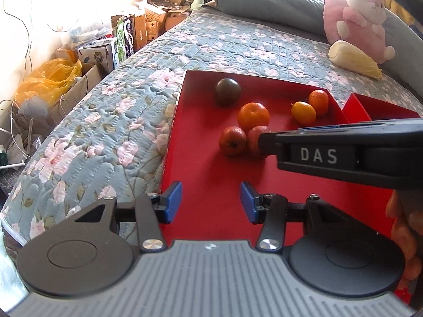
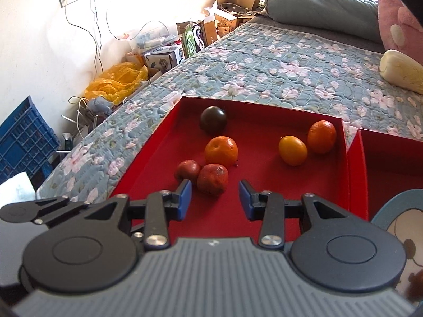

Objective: Organize fruits
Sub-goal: 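Grasp a red tomato with the right tool while the left tool grasps another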

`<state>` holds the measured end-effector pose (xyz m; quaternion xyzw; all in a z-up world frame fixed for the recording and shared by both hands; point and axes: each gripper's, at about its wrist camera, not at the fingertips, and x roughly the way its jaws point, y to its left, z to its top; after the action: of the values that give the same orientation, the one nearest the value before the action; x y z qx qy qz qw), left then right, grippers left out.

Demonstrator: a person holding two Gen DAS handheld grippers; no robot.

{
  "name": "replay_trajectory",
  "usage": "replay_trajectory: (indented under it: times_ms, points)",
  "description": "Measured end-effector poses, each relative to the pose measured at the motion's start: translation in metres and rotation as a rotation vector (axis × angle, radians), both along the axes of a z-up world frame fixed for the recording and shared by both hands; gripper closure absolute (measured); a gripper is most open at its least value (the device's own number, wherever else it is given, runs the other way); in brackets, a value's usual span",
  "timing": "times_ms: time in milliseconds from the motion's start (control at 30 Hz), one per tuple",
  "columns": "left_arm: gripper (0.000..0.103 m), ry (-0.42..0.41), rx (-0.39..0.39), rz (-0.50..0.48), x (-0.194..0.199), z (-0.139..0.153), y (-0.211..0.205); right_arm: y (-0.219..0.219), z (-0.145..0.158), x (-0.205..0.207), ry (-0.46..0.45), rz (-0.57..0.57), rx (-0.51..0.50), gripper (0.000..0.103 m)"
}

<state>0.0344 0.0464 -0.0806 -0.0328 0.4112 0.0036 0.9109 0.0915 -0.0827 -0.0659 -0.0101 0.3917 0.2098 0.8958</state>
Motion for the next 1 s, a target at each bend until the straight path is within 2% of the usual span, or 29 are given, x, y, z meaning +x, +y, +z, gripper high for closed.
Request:
replay_trajectory:
  times_ms: [367,600,700,867,1000]
  points:
    - [0.048,0.005,-0.030,0.000,0.007,-0.002,0.001,0.014,-0.019,0.018,0.031,0.005,-0.051,0.062]
    - [0.048,0.009,-0.035,0.001,0.010,-0.003,0.000,0.014,-0.024,0.023,0.049,0.013,-0.020,0.063]
    - [0.048,0.010,-0.029,0.002,0.010,-0.003,-0.001,0.016,-0.027,0.023,0.044,0.036,-0.028,0.066]
    - [0.048,0.004,-0.028,0.007,0.014,-0.004,-0.001,0.003,-0.021,0.016,0.030,0.013,-0.009,0.066]
    - [0.048,-0.014,-0.005,-0.030,0.024,-0.004,-0.007,-0.019,0.001,-0.003,-0.037,-0.038,0.030,0.066]
